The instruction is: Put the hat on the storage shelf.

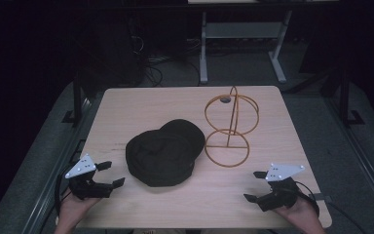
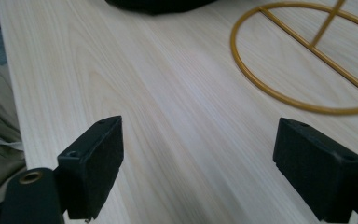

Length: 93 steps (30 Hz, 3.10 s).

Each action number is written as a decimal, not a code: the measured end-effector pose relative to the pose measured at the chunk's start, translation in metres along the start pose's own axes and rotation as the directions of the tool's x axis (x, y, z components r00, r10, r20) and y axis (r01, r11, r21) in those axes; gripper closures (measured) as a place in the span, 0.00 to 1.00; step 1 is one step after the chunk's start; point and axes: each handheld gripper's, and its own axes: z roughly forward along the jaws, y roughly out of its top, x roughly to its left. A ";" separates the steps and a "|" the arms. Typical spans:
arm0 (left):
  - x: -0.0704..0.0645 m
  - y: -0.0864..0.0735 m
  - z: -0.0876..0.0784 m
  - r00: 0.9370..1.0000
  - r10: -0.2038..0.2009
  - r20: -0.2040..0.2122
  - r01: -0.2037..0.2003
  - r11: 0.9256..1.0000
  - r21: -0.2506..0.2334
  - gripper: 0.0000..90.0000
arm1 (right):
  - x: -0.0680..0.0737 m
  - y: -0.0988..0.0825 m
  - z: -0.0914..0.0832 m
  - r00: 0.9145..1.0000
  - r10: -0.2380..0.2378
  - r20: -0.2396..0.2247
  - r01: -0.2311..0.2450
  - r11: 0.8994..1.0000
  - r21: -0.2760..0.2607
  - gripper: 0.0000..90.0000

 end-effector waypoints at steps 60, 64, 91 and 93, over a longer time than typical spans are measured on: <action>0.011 -0.003 -0.004 0.998 -0.055 0.024 0.055 0.998 -0.021 0.18 | 0.060 0.177 0.133 0.896 -0.362 -0.258 0.391 0.918 0.071 0.48; 0.011 -0.003 -0.005 0.998 -0.056 0.021 0.057 0.998 -0.022 0.18 | 0.062 0.182 0.140 0.893 -0.362 -0.267 0.395 0.915 0.080 0.49; 0.013 -0.005 -0.006 0.998 -0.056 0.023 0.056 0.998 -0.023 0.18 | 0.074 0.201 0.180 0.863 -0.373 -0.339 0.434 0.893 0.122 0.60; 0.013 -0.005 -0.006 0.998 -0.055 0.021 0.055 0.998 -0.020 0.18 | 0.076 0.202 0.184 0.860 -0.374 -0.349 0.438 0.890 0.126 0.61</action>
